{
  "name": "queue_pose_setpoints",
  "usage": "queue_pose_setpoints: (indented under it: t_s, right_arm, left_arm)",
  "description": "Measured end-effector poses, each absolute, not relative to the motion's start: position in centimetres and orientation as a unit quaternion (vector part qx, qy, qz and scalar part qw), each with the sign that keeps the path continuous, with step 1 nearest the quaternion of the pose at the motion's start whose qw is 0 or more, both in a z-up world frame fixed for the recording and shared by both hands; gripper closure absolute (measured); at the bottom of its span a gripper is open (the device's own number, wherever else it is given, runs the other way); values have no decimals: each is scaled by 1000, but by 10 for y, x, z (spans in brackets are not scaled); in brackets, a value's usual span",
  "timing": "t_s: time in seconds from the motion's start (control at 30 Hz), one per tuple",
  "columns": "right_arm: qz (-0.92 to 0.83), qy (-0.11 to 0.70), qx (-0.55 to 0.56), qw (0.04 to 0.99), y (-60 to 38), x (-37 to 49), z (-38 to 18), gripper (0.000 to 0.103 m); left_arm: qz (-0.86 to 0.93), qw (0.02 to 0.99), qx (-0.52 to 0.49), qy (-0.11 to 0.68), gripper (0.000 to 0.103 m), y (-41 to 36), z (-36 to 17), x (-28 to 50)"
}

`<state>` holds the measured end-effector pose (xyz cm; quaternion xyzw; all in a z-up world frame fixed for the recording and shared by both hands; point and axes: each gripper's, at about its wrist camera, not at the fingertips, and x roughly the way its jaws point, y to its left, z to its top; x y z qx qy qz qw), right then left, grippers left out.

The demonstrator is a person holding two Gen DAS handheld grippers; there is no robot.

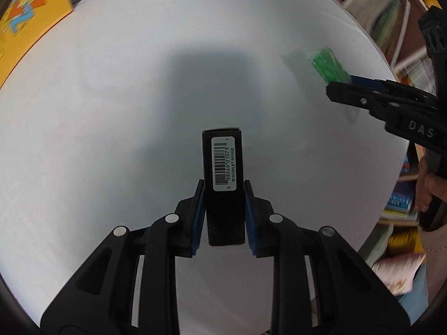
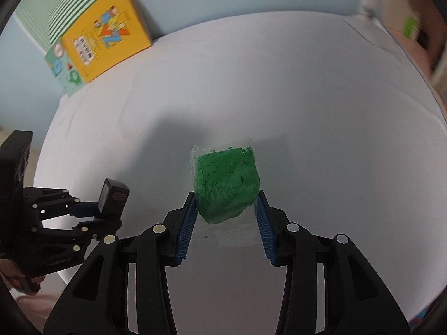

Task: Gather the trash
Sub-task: 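Lift the black box and green bag off the table, then carry the black box and green bag over the teal wastebasket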

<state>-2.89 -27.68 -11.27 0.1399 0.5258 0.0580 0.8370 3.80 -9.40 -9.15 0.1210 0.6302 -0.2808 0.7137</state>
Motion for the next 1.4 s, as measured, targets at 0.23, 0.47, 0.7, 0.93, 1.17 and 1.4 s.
queue_pose_setpoints:
  t_s: [0.23, 0.47, 0.7, 0.93, 1.17, 1.4]
  right_arm:
    - [2, 523, 168, 836, -297, -78, -108, 60]
    - [-50, 506, 206, 836, -315, -142, -106, 60]
    - [-101, 480, 253, 834, -336, -233, -107, 60]
    - [-154, 459, 301, 822, -349, -334, -113, 60]
    - [-199, 448, 347, 800, -346, -427, -129, 60]
    - [-231, 440, 385, 778, -331, -501, -144, 60]
  left_arm:
    - [-331, 693, 157, 621, 80, -123, -93, 10]
    - [-389, 669, 208, 599, 80, -146, -82, -38]
    - [-447, 639, 257, 571, 80, -193, -76, -111]
    - [-495, 602, 306, 546, 80, -221, -72, -194]
    - [-536, 554, 356, 529, 80, -254, -82, -279]
    - [-564, 508, 402, 512, 80, -262, -95, -350]
